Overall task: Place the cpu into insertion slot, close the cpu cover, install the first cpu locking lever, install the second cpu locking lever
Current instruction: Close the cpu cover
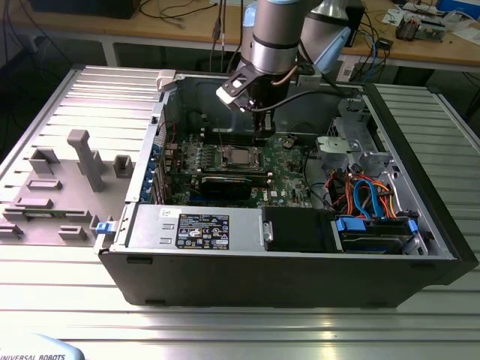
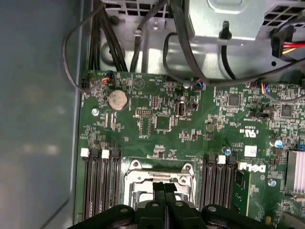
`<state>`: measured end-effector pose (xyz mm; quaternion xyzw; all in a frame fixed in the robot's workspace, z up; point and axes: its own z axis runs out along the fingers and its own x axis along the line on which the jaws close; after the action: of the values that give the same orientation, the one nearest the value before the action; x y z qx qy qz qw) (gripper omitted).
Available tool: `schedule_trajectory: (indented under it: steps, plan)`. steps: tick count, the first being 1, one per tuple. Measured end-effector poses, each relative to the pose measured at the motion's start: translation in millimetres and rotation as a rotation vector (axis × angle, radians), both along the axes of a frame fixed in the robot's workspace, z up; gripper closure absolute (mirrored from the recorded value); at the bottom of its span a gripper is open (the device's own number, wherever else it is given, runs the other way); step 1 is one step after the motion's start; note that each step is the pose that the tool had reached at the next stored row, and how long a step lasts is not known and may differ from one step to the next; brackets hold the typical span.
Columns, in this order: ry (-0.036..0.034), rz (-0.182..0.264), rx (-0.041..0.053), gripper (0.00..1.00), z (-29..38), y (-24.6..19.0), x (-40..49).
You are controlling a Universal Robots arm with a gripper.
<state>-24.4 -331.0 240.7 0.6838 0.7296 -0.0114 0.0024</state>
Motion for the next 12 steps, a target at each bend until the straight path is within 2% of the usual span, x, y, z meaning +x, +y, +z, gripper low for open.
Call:
schedule_trajectory:
  steps: [8,12]
  plan:
    - [-0.0001,0.0,0.0008,0.89,-3.0,-0.1,-18.2]
    - [-0.0001,0.0,0.0009,0.89,-8.5,-0.1,-32.0]
